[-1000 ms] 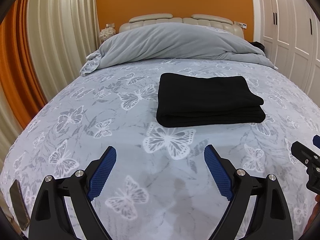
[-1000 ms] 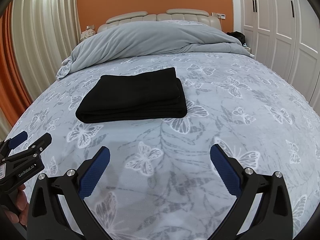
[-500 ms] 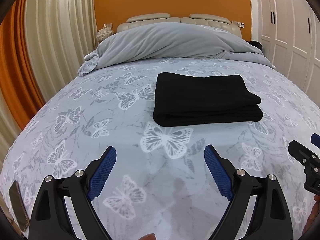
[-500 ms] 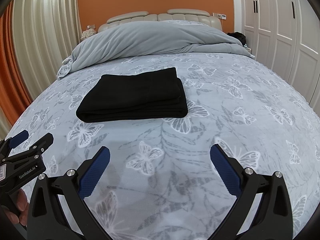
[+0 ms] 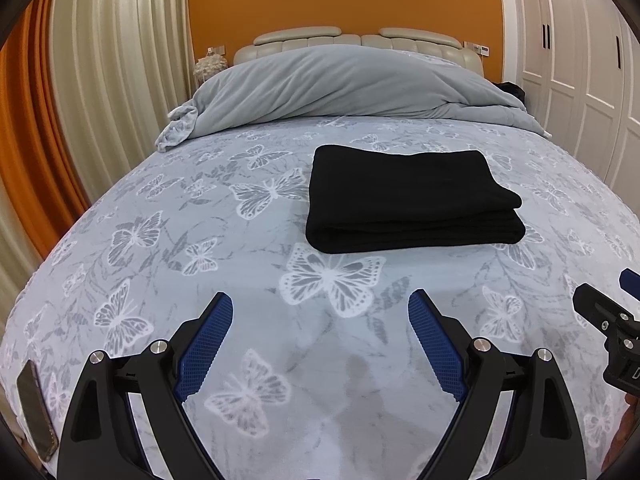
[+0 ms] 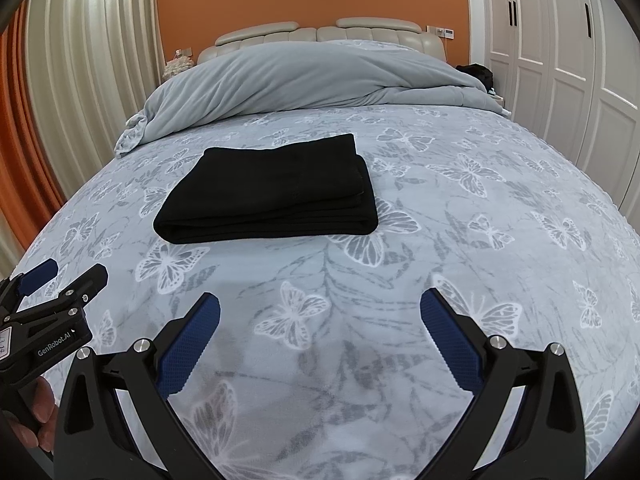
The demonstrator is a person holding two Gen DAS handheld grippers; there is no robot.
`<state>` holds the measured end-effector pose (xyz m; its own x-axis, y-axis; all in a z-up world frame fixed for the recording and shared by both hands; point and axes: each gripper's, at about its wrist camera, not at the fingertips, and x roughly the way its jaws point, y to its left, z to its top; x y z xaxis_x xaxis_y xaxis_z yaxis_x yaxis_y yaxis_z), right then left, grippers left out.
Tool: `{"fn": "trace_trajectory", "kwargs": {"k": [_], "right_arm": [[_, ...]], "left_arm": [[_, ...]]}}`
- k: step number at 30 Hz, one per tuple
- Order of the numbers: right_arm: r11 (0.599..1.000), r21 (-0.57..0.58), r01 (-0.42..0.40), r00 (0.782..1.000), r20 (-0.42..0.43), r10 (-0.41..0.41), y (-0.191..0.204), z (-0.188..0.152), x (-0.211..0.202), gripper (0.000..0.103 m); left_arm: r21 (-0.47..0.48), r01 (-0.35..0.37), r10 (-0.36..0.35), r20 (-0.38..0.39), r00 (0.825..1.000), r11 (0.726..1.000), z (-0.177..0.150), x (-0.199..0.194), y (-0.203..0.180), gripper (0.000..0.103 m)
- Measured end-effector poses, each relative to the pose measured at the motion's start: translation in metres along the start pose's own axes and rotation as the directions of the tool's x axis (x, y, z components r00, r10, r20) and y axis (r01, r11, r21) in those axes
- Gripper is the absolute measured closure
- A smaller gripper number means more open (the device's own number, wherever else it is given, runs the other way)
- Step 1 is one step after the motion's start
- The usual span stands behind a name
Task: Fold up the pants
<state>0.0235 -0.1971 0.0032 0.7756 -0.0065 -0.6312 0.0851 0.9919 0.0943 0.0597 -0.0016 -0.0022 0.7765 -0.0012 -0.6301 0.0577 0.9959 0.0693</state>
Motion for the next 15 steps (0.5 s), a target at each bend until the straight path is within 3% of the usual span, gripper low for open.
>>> {"fn": "trace_trajectory", "kwargs": {"k": [9, 15], "right_arm": [[1.000, -0.021, -0.018, 1.000, -0.008, 0.017, 0.000, -0.002, 0.003, 0.005], [1.000, -0.024, -0.018, 1.000, -0.010, 0.018, 0.001, -0.002, 0.004, 0.005]], "left_arm": [[-0.024, 0.014, -0.014, -0.008, 1.000, 1.000, 0.000, 0.001, 0.001, 0.016], [-0.104, 0.063, -0.057, 0.062, 0.996, 0.993, -0.003, -0.005, 0.010, 0.016]]}}
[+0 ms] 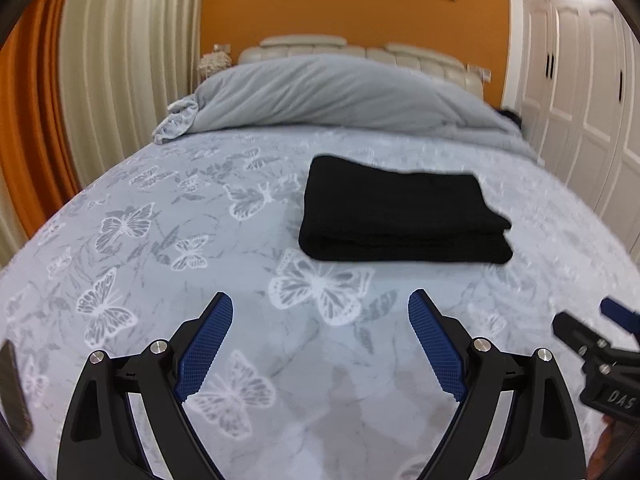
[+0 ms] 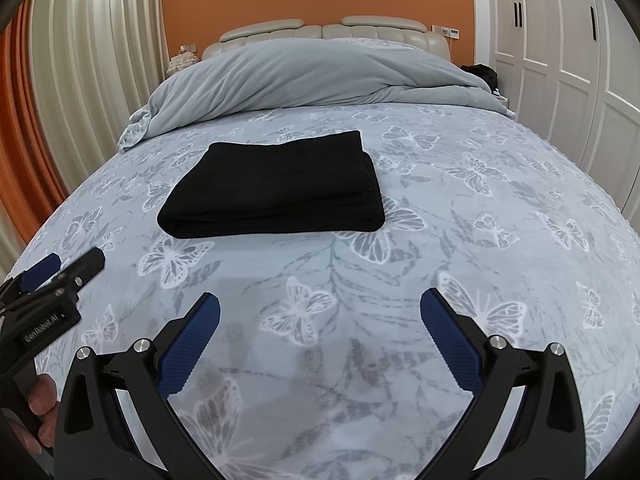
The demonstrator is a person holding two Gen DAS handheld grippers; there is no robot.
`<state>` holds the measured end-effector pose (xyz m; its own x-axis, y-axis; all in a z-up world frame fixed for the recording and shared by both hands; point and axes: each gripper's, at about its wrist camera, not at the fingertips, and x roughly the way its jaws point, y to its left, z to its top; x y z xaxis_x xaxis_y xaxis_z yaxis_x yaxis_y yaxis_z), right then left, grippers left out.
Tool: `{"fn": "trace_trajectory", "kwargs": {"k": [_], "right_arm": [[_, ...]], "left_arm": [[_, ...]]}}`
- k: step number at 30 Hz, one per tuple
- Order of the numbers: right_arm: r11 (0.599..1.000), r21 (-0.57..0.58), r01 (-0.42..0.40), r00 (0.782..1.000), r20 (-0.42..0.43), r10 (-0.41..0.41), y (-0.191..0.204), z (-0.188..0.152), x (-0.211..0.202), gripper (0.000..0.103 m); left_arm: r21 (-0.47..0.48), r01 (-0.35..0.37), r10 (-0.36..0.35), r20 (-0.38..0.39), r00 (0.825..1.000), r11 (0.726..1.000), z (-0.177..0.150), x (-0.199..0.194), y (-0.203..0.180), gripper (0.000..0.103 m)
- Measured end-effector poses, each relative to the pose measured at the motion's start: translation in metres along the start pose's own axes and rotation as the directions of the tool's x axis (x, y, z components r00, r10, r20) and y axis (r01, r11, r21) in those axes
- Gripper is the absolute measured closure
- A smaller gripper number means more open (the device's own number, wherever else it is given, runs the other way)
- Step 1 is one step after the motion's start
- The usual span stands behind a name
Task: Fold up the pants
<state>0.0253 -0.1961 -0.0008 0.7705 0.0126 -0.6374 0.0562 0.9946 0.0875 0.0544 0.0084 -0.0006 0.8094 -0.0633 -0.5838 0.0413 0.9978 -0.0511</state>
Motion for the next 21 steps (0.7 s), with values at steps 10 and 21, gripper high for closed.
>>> {"fn": "trace_trajectory", "kwargs": {"k": [10, 21], "right_arm": [[1.000, -0.010, -0.008, 1.000, -0.006, 0.008, -0.003, -0.002, 0.002, 0.005], [1.000, -0.020, -0.008, 1.000, -0.009, 0.008, -0.005, -0.004, 0.002, 0.005]], "left_arm": [[0.047, -0.047, 0.046, 0.021, 0.999, 0.998, -0.005, -0.008, -0.012, 0.011], [0.125, -0.056, 0.061, -0.031, 0.998, 0.991, -0.006, -0.009, -0.022, 0.011]]}}
